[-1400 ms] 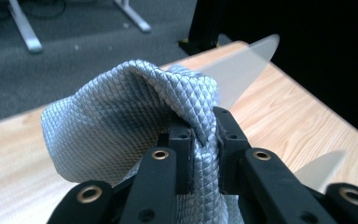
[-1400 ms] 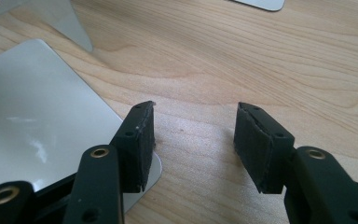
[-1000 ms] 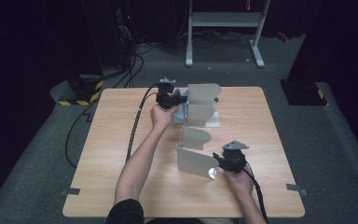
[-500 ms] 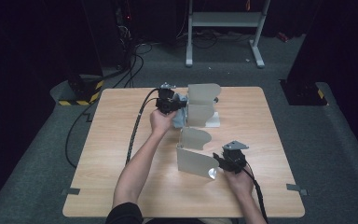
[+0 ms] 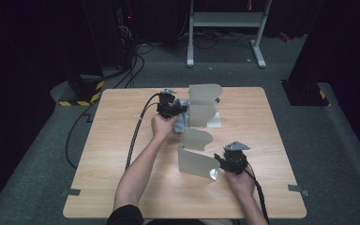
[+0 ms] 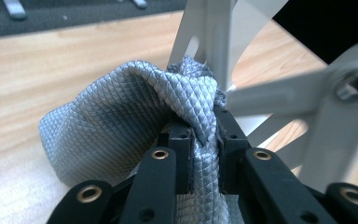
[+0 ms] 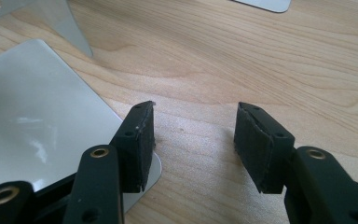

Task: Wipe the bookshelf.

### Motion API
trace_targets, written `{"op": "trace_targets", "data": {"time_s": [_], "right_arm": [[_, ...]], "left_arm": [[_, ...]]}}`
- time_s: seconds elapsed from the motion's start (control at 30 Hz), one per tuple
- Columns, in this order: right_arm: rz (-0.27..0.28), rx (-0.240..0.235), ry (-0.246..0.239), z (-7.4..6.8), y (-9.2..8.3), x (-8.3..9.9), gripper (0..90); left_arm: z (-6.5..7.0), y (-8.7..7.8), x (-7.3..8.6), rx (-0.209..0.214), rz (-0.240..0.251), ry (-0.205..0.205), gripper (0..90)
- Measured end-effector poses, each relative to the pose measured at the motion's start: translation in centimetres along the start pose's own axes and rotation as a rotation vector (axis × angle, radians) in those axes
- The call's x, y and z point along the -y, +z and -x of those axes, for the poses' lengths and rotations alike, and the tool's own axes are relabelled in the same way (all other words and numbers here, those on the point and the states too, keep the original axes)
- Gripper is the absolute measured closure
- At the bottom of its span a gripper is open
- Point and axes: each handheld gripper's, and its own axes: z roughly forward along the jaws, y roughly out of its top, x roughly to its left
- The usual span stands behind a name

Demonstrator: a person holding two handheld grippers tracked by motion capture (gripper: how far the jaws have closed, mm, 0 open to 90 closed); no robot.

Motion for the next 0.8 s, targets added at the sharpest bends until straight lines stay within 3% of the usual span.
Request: {"op": "trace_targets", "data": {"time_s": [0.23,0.37,0.5,0.7,0.8], "right_arm": [[-0.001,0.0,0.001,0.0,0.0,0.0,48.2],[-0.001,0.001,0.001,0.0,0.0,0.0,48.0],[-0.001,0.002,0.002,0.0,0.0,0.0,47.8],[-0.003,-0.002,0.005,0.1,0.0,0.0,47.1],[-0.003,-0.003,0.004,0.1,0.0,0.0,47.0]], "left_arm": [[-0.5,1.1,1.5,0.022,-0.036,-0.037,79.4],[-0.3,1.9,2.0,0.017,-0.069,-0.03,79.4],[-0.4,2.4,3.0,0.033,-0.102,-0.05,79.0],[-0.2,2.4,3.8,0.035,-0.135,-0.044,79.1],[0.2,1.8,4.5,0.055,-0.134,-0.037,79.2]]}}
